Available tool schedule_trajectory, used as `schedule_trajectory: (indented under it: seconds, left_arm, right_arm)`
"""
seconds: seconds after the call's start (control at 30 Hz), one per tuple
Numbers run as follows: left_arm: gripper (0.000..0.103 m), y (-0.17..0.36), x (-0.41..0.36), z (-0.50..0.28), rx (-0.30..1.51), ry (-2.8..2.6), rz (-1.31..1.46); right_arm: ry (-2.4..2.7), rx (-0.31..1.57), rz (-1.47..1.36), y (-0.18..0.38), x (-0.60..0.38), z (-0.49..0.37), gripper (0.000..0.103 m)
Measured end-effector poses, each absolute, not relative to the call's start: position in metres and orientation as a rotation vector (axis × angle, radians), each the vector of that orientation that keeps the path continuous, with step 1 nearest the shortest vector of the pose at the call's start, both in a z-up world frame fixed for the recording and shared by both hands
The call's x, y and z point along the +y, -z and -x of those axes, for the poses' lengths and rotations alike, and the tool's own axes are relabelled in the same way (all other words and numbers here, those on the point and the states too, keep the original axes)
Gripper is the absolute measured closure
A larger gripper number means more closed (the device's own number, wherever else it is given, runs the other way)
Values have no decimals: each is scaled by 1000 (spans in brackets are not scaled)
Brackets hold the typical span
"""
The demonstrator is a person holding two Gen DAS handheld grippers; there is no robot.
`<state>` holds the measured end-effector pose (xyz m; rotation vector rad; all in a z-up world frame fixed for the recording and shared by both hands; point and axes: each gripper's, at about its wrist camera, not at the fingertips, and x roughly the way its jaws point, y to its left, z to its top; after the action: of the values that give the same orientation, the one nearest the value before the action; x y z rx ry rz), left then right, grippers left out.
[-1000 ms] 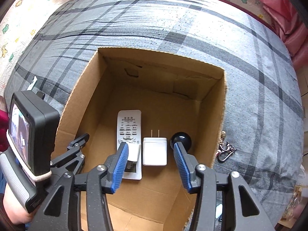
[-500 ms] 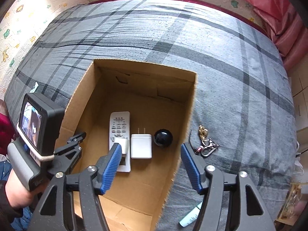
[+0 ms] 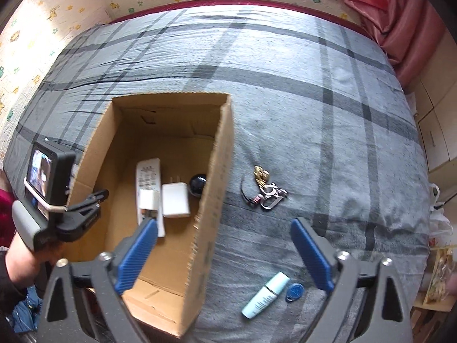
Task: Organize rigid objects
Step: 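Withdraw the right gripper from the box toward the lotion bottle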
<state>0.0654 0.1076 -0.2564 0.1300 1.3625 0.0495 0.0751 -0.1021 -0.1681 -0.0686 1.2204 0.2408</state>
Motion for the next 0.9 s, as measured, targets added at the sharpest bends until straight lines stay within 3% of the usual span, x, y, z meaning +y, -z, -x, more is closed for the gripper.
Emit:
schedule_trajectory:
  seconds: [0.13,0.9]
  left_arm:
    - [90,255,107,-66,1362,-50,-135]
    - [90,255,107,-66,1363,-53,-143]
  right_arm:
    - [-206,1228,58,176,-121,-68,0]
    - [-2,1351,-34,258,-207,-24,0]
